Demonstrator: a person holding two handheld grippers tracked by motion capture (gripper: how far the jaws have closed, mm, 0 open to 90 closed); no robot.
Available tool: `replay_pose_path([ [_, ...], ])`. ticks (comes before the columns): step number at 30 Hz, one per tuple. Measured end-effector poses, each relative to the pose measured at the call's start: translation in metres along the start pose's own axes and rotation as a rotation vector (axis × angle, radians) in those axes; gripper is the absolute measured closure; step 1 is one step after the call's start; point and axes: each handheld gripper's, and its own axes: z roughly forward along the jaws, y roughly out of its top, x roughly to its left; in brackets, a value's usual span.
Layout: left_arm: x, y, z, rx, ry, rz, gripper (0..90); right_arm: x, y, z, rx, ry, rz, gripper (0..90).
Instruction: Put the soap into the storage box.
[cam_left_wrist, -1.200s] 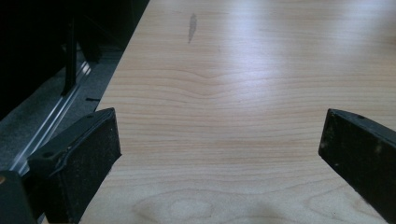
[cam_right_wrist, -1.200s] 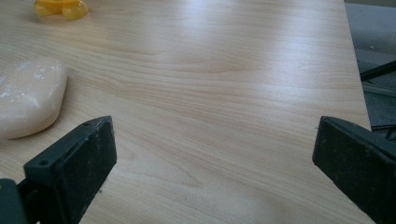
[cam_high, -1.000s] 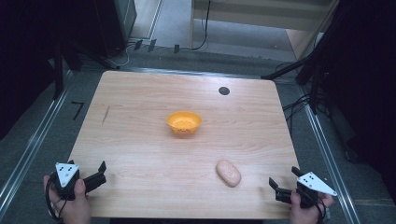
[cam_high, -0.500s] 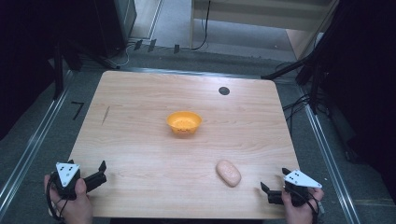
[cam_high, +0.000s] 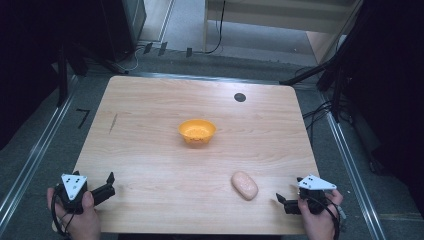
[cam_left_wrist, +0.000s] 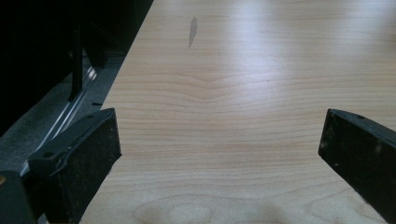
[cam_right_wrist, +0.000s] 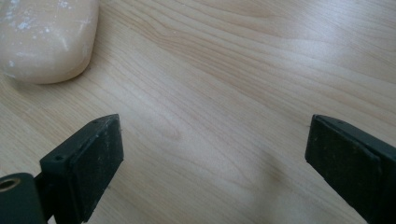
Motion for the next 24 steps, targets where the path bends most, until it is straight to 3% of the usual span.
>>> replay_pose_path([
  [10, -0.001, 0.0, 0.0, 0.002, 0.002, 0.005, 0.0, 0.008, 0.016, 0.005, 0.052, 0.004, -0.024, 4.1],
  [24, -0.002, -0.001, -0.001, -0.02, -0.005, 0.023, 0.0, 0.021, 0.033, 0.015, 0.105, 0.06, -0.064, 3.1],
])
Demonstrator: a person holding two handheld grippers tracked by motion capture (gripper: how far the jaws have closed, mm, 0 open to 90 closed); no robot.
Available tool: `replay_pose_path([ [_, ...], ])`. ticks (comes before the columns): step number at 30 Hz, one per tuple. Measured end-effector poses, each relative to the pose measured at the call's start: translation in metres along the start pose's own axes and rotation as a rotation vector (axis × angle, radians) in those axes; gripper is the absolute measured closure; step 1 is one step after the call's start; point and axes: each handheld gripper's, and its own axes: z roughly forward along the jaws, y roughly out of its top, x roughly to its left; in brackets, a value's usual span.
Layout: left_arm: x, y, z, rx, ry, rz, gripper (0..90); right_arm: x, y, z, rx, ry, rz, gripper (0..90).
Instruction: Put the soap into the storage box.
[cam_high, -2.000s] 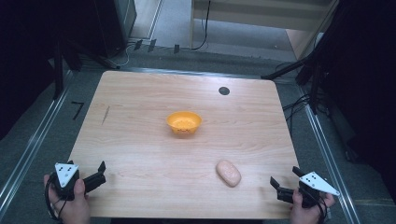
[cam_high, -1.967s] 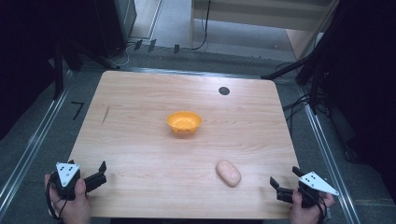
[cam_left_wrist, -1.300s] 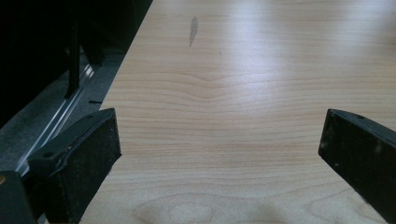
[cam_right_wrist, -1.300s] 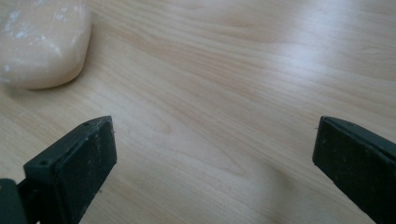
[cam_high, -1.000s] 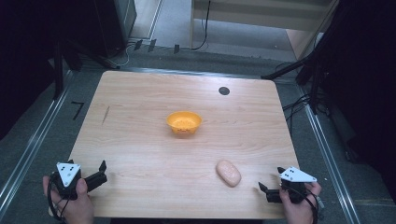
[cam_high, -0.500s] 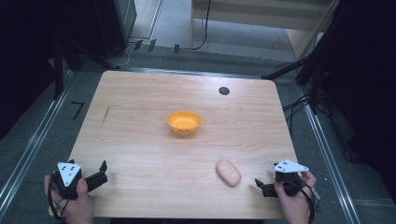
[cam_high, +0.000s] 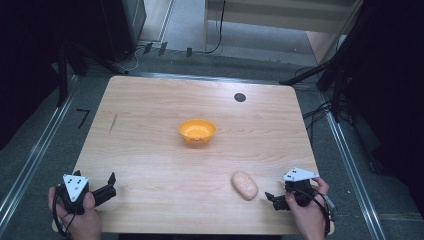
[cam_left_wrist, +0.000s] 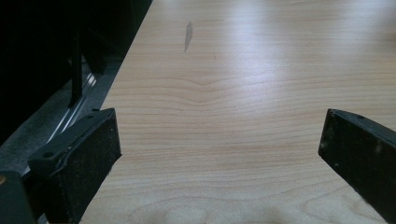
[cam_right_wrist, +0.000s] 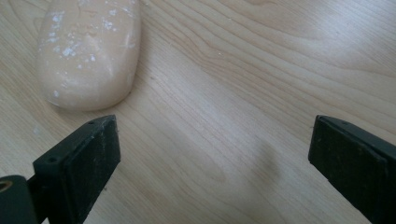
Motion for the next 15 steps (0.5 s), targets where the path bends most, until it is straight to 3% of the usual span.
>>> replay_pose_path([
  [12, 0.001, 0.0, 0.0, 0.009, -0.007, -0.002, 0.0, 0.005, 0.012, 0.005, 0.032, 0.028, 0.004, 3.1],
  [15, 0.003, 0.0, 0.0, 0.009, -0.012, -0.022, 0.0, 0.008, 0.017, 0.006, 0.038, 0.047, 0.019, 3.1],
])
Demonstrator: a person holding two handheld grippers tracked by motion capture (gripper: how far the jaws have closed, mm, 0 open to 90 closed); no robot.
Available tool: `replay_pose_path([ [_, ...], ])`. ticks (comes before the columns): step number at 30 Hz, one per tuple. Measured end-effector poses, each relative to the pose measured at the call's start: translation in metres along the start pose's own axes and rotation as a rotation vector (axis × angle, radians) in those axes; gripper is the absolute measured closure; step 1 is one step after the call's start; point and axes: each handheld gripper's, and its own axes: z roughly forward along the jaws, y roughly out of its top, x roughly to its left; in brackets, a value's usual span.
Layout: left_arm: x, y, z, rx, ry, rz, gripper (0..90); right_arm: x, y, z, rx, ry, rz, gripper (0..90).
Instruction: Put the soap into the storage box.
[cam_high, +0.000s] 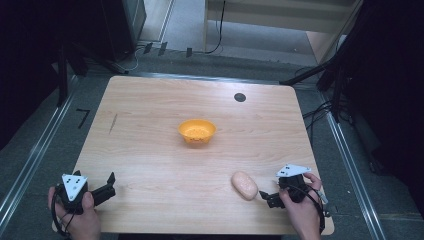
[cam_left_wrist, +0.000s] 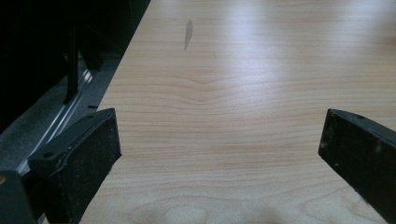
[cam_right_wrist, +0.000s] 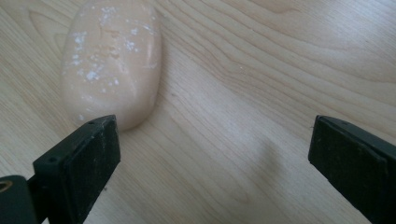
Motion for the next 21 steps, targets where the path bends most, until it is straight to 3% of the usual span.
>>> replay_pose_path([
  [10, 0.0, 0.0, 0.0, 0.002, 0.001, -0.001, 0.0, 0.011, 0.014, 0.003, 0.02, 0.013, -0.015, 3.1],
  [21, -0.001, 0.0, 0.001, -0.001, 0.01, 0.006, 0.0, 0.022, 0.026, 0.01, 0.047, 0.061, -0.017, 3.1],
])
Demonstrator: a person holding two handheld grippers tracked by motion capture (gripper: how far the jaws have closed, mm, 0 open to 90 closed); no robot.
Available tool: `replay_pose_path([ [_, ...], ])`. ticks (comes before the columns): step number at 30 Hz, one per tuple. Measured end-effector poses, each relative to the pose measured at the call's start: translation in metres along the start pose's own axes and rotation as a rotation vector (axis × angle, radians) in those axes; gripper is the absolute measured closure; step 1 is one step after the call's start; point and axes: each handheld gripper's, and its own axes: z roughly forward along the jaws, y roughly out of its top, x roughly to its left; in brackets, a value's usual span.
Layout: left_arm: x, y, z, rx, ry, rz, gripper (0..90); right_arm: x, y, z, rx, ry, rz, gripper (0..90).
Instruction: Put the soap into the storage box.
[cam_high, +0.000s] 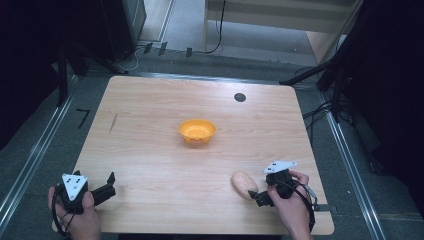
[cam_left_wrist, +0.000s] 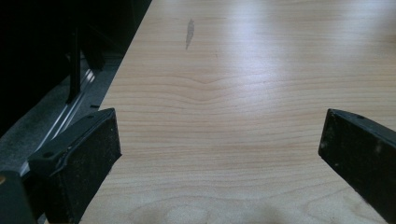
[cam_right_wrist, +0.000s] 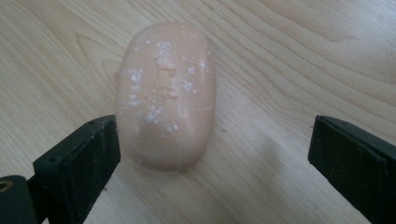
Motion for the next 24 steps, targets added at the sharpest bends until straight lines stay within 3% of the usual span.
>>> replay_pose_path([
  [16, -0.002, 0.001, 0.001, 0.012, -0.005, 0.02, 0.0, 0.011, 0.012, 0.013, 0.028, 0.019, 0.016, 3.1],
  [24, -0.001, 0.001, 0.001, 0.015, -0.006, 0.017, 0.0, 0.018, 0.016, 0.023, 0.049, -0.008, 0.036, 6.7],
])
